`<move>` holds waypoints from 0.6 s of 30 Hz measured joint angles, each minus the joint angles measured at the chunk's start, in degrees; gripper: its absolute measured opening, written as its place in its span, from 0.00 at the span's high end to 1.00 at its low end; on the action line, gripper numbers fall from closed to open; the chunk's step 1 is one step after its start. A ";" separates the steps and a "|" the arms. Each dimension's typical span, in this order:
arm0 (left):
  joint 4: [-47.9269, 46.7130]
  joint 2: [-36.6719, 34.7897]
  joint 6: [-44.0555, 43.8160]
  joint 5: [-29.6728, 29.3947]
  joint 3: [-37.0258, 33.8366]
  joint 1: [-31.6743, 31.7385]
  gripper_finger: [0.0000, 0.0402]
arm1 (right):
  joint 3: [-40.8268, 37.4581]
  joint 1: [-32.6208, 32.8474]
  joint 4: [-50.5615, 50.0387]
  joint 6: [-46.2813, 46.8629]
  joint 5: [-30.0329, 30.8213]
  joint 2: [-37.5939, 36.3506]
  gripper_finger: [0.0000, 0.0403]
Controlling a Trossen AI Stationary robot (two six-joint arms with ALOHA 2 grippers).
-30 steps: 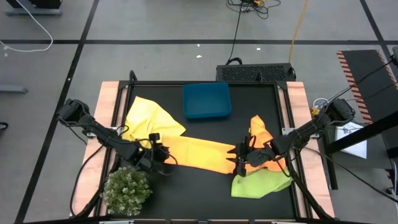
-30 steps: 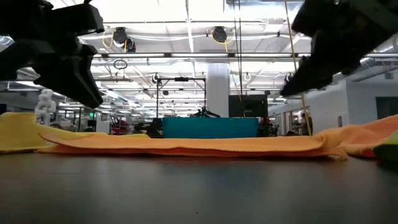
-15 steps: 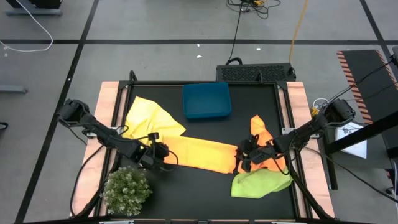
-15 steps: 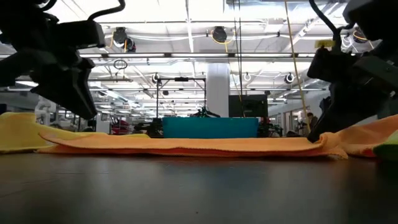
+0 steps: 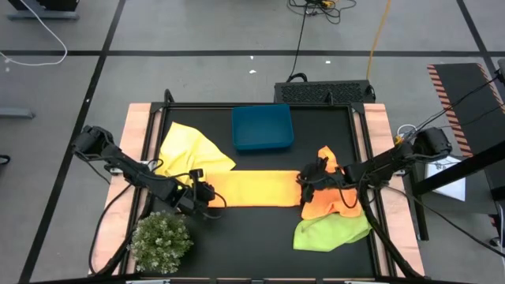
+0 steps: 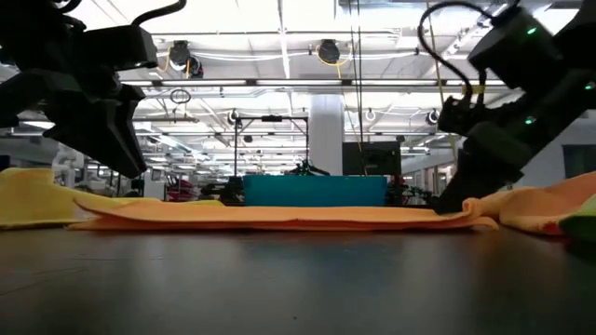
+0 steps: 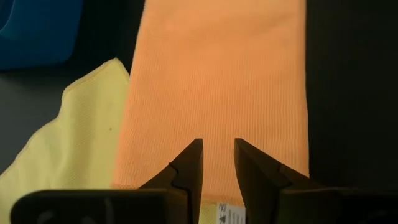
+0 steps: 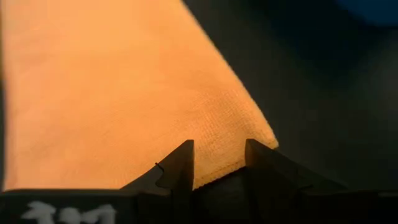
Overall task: Fold microfiber towels
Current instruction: Fold the left orange microfiber towel
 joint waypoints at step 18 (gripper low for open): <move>0.23 0.00 7.29 9.39 -0.02 -1.38 0.77 | 0.00 4.52 15.38 -10.02 -1.52 -10.91 0.67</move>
